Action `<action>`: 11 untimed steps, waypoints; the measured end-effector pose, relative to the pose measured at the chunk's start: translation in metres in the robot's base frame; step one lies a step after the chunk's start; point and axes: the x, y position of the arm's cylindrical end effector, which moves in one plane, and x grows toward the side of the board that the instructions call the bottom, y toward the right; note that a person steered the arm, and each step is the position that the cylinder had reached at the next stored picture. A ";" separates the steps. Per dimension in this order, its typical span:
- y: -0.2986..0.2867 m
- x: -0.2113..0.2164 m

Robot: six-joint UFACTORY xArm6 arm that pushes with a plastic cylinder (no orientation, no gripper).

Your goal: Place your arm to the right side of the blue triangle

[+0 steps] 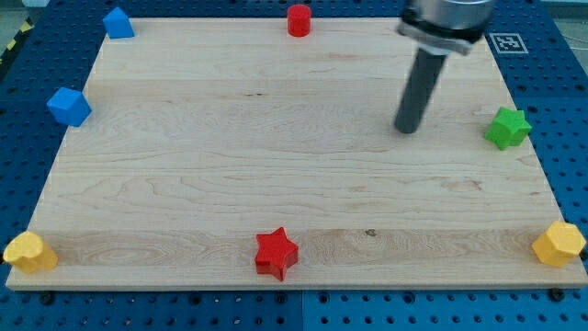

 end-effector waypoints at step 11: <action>-0.328 -0.231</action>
